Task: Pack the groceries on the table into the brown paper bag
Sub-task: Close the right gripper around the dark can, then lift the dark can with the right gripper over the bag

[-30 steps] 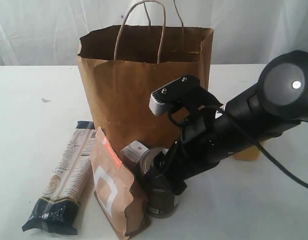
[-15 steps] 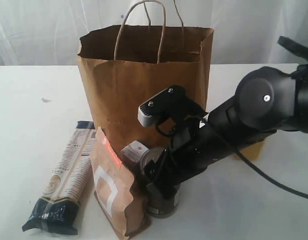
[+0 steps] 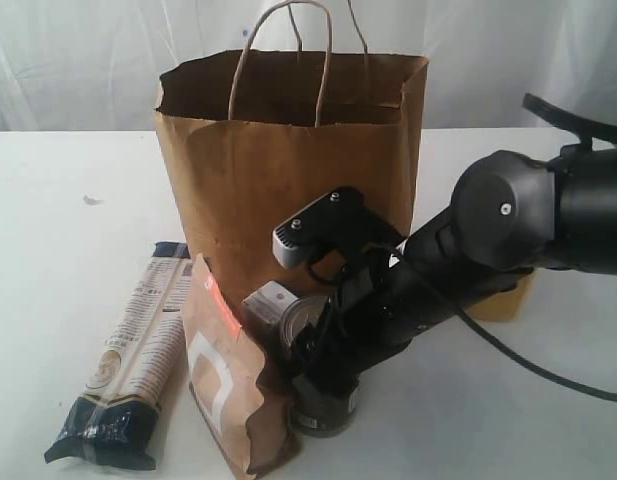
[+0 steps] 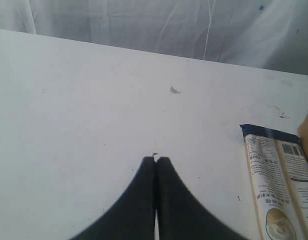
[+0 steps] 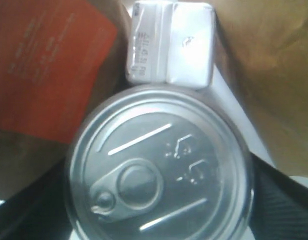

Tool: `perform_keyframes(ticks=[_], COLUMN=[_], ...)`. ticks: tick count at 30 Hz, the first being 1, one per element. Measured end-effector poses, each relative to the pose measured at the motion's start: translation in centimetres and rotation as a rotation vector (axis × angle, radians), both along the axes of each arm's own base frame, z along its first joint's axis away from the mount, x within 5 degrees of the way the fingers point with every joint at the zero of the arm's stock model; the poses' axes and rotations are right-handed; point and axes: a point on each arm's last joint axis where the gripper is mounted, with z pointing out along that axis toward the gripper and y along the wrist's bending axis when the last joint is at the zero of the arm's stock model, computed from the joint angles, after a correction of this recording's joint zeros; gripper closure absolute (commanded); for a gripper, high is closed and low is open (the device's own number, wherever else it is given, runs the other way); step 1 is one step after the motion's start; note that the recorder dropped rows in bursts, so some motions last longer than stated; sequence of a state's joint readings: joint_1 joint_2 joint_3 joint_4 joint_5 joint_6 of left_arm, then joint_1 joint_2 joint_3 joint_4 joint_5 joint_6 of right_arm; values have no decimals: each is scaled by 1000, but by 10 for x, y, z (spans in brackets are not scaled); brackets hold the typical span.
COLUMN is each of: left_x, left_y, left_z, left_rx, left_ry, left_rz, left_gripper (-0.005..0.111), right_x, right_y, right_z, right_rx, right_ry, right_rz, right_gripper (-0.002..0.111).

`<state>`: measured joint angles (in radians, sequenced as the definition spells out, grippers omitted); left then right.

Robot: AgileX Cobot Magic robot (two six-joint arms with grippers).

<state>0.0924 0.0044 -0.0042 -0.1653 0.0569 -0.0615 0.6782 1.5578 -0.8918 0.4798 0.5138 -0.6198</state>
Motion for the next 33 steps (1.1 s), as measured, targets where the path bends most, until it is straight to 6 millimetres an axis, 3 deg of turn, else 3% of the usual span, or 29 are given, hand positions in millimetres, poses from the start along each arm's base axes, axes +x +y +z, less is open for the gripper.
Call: perform_keyframes(ticks=[5, 10, 13, 18, 24, 33], left_x=[0, 0, 0, 0, 0, 0], left_y=[0, 0, 0, 0, 0, 0], left_z=[0, 0, 0, 0, 0, 0], left_rx=[0, 0, 0, 0, 0, 0], left_ry=[0, 0, 0, 0, 0, 0], left_rz=[0, 0, 0, 0, 0, 0], left_gripper=[107, 107, 107, 107, 107, 107], right_x=[0, -8, -19, -44, -67, -65], right_y=[0, -5, -13, -34, -63, -88], right_z=[0, 16, 40, 85, 144, 230], right_rx=[0, 20, 58, 116, 158, 222], right_ry=[0, -6, -46, -124, -266, -531], right_rz=[0, 2, 14, 2, -74, -274], right_gripper=[85, 94, 94, 108, 108, 108])
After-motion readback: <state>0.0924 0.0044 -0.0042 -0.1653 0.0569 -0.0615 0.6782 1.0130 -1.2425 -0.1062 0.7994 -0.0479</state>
